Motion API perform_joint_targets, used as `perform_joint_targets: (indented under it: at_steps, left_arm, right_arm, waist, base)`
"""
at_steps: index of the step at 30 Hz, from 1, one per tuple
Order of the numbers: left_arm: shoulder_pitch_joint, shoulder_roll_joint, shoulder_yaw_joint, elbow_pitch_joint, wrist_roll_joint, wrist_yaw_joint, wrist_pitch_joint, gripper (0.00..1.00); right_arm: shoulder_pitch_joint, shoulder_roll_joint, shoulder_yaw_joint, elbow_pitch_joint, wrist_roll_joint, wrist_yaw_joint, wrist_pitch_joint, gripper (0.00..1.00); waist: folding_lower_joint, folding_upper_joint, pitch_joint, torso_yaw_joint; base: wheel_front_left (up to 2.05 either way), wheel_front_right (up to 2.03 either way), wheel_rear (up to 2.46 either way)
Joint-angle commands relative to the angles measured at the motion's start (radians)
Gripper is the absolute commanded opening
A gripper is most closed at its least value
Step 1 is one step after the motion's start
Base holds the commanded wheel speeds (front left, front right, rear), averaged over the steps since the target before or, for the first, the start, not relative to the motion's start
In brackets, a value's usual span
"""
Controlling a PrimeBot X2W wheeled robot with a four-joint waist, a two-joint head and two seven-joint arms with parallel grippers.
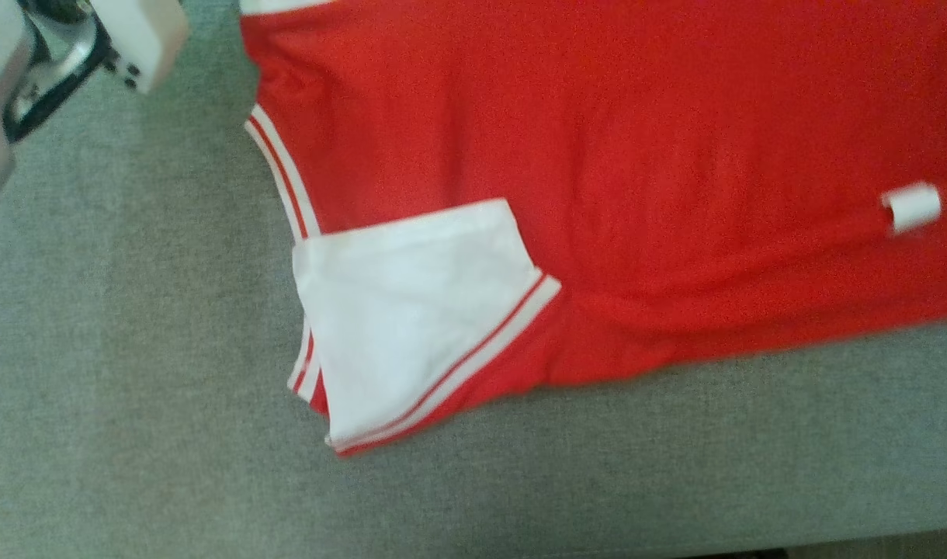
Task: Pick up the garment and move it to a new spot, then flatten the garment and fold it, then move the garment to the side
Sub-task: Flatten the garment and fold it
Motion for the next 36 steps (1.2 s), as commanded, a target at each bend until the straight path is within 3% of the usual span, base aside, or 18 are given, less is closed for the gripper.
perform_joint_targets:
  at_steps: [1,10,17,27,36]
  left_arm:
    - [-0.076,0.040,0.051,-0.002,0.023,0.022,-0.030,0.00]
    - [-0.089,0.029,0.066,-0.007,0.069,0.070,-0.158,0.00]
    - [0.033,0.056,0.036,-0.132,0.065,0.122,-0.186,0.00]
    - [0.286,0.203,-0.019,-0.491,0.113,0.342,-0.196,0.00]
    - [0.468,0.248,-0.061,-0.698,0.136,0.524,-0.172,0.00]
  right_arm:
    - [-0.025,-0.017,-0.036,0.013,-0.007,-0.001,-0.058,0.00]
    - [-0.030,-0.001,-0.066,0.095,-0.009,-0.001,-0.219,0.00]
    - [0.080,-0.023,-0.070,0.100,0.029,-0.001,-0.288,0.00]
    - [0.259,-0.038,-0.154,0.095,0.020,-0.001,-0.363,0.00]
    - [0.452,-0.007,-0.324,0.042,-0.052,-0.001,-0.371,0.00]
  waist:
    - [-0.0001,0.0000,-0.006,-0.003]
    - [-0.0001,0.0000,-0.040,0.007]
    - [-0.0001,0.0000,-0.083,0.031]
    - [-0.0001,0.0000,-0.141,0.055]
    - [-0.0001,0.0000,-0.163,0.064]
  base:
    - [0.00,0.00,0.00]
    - [0.00,0.00,0.00]
    - [0.00,0.00,0.00]
    - [0.00,0.00,0.00]
    - [0.00,0.00,0.00]
